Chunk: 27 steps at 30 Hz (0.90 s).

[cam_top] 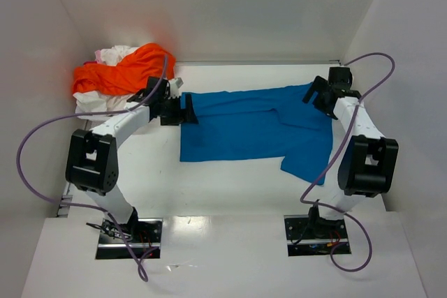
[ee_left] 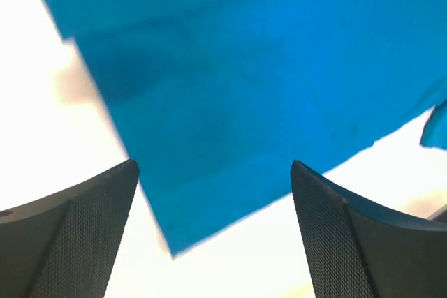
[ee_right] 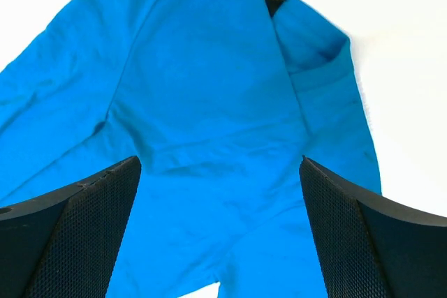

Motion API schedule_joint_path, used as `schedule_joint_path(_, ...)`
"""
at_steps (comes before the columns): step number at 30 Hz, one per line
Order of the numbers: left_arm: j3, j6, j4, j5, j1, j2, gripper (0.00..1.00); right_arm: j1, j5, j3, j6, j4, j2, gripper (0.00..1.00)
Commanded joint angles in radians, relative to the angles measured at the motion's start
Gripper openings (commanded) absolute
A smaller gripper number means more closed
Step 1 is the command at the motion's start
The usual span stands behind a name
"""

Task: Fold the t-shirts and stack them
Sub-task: Fold the flattened tshirt in 1/3 of the way

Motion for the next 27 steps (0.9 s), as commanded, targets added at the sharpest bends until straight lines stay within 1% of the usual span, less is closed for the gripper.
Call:
schedule_joint_path(1,-0.04,0.002,-0.092,-0.033,-0.003,-0.102,0.97,-0.002,0.034,-0.022,0.024,0.023,-0.071,1.0)
schedule_joint_path(5,-0.11,-0.03,-0.169,-0.048,-0.026,-0.174,0.98,-0.011,0.057,-0.056,0.073,0.014,-0.103,1.0)
schedule_joint_path(7,-0.165,-0.044,-0.194,-0.048,-0.026,-0.198,0.98,-0.049,0.057,-0.07,0.1,0.002,-0.114,1.0)
schedule_joint_path(10,-0.231,-0.078,-0.22,-0.048,-0.026,-0.242,0.98,-0.079,0.048,-0.096,0.148,0.002,-0.163,1.0)
schedule_joint_path(14,-0.273,-0.101,-0.22,-0.039,-0.035,-0.262,0.98,-0.079,0.037,-0.137,0.192,-0.008,-0.208,1.0)
schedule_joint_path(18,-0.294,-0.123,-0.22,-0.048,-0.035,-0.273,0.98,-0.079,0.102,-0.127,0.214,-0.121,-0.197,1.0)
schedule_joint_path(19,-0.294,-0.123,-0.211,-0.048,-0.035,-0.273,0.98,-0.079,0.111,-0.127,0.214,-0.176,-0.188,1.0)
schedule_joint_path(27,-0.294,-0.123,-0.165,-0.039,-0.035,-0.264,0.98,-0.079,0.195,-0.136,0.123,-0.342,-0.157,1.0)
